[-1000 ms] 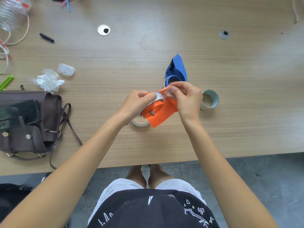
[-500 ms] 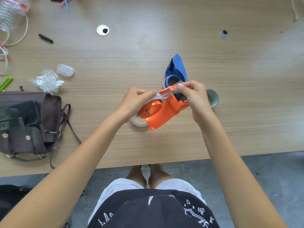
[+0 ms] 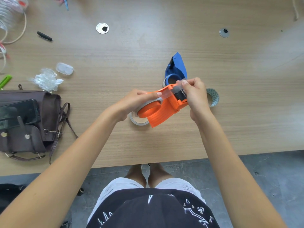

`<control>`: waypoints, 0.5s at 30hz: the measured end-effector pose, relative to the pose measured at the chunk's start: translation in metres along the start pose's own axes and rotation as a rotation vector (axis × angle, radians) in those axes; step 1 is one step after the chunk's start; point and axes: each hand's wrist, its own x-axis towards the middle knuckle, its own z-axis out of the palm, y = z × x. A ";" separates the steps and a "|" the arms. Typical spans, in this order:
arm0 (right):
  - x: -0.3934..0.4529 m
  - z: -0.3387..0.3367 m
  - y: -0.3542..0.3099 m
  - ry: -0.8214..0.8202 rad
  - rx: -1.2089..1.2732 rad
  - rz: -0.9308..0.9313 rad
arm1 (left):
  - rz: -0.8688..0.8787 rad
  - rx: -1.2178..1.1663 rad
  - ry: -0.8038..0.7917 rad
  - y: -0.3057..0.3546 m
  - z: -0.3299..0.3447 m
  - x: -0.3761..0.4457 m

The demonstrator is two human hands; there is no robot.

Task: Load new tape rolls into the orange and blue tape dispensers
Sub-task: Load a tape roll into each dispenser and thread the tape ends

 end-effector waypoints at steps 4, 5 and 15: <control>0.001 0.001 0.000 0.009 0.090 0.030 | 0.002 0.013 -0.044 0.002 -0.001 -0.004; 0.001 0.001 0.000 0.011 0.103 0.034 | 0.001 0.014 -0.052 0.002 -0.001 -0.005; 0.002 -0.004 0.000 0.027 0.153 0.096 | -0.057 -0.030 -0.029 0.002 -0.004 -0.003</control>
